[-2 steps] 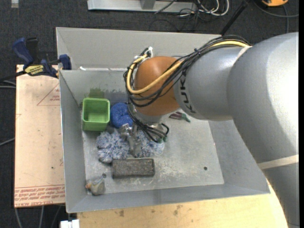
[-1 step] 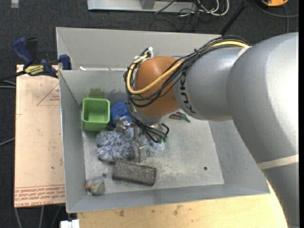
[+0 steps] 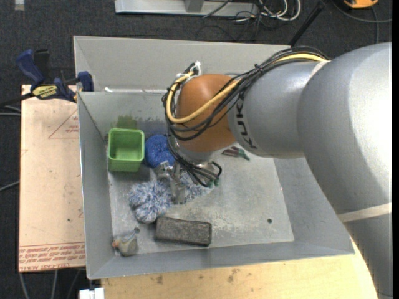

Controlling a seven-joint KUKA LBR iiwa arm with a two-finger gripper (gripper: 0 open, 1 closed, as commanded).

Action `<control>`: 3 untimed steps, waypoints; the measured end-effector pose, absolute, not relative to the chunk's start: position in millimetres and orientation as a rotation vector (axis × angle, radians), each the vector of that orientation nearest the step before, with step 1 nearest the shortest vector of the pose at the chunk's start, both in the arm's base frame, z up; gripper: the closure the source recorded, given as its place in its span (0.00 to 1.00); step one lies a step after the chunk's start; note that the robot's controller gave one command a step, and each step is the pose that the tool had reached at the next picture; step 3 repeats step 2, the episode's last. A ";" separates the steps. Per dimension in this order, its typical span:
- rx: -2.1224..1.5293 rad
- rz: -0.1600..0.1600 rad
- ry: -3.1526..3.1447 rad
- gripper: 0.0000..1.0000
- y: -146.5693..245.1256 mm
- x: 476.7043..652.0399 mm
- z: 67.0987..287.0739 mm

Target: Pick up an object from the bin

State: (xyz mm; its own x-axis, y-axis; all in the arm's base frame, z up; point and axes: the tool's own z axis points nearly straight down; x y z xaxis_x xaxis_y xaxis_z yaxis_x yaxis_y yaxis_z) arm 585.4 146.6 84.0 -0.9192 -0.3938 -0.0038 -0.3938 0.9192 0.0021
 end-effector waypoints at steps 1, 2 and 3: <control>-0.631 0.005 3.074 1.00 146.6 585.4 84.0; -0.663 0.002 3.066 1.00 151.9 585.7 252.2; -0.663 0.002 3.066 1.00 151.9 585.7 252.2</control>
Offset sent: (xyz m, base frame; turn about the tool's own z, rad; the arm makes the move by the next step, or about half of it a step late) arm -0.0005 0.0041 0.1677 -0.0221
